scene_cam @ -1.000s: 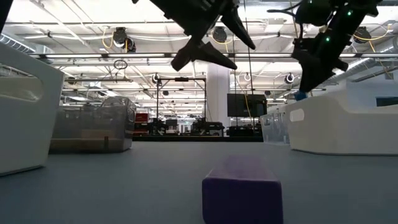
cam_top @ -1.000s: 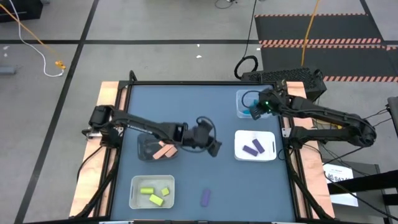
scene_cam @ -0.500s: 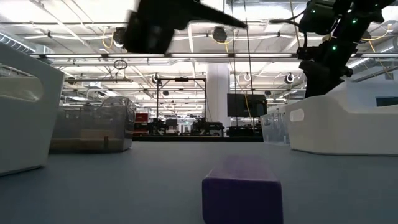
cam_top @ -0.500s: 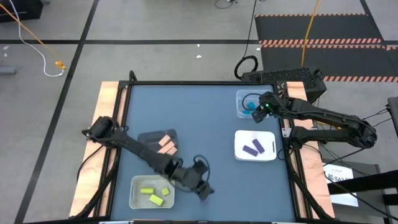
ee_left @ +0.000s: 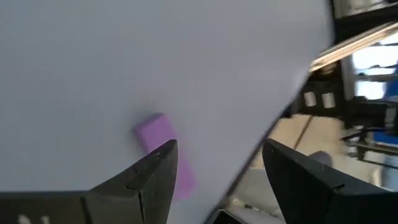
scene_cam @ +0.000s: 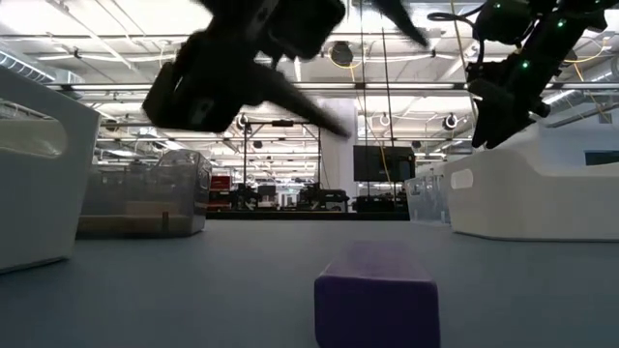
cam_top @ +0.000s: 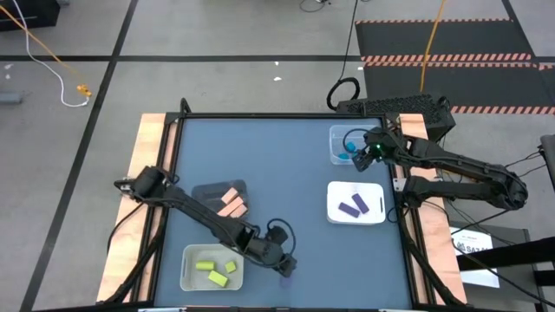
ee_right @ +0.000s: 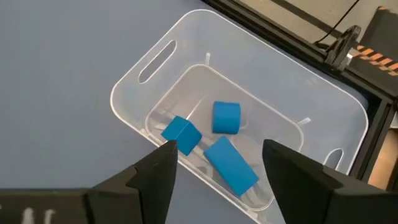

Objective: Sort & place blocks by color
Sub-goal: Put the purple block into the white bin

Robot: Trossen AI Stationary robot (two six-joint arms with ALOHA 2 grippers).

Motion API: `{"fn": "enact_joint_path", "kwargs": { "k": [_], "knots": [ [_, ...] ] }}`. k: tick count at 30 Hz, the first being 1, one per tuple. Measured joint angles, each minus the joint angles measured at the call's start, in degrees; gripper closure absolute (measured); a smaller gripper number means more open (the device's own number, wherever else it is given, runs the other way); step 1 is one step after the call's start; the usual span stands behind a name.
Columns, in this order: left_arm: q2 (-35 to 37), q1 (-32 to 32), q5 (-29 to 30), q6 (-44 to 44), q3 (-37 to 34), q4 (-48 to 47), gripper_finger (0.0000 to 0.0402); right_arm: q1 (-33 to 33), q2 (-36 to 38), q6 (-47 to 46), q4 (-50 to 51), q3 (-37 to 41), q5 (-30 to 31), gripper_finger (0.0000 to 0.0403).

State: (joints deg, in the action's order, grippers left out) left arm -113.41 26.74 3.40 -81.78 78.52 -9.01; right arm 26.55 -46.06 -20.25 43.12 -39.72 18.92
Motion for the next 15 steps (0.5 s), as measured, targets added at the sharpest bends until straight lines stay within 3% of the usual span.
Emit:
{"fn": "enact_joint_path", "kwargs": {
  "k": [15],
  "knots": [
    [-1.5,-0.69,-3.0,-2.56,0.8,0.35,0.0167,0.0,-0.09,-0.03,-7.4,0.0,0.28,0.0175]
  ]
}}
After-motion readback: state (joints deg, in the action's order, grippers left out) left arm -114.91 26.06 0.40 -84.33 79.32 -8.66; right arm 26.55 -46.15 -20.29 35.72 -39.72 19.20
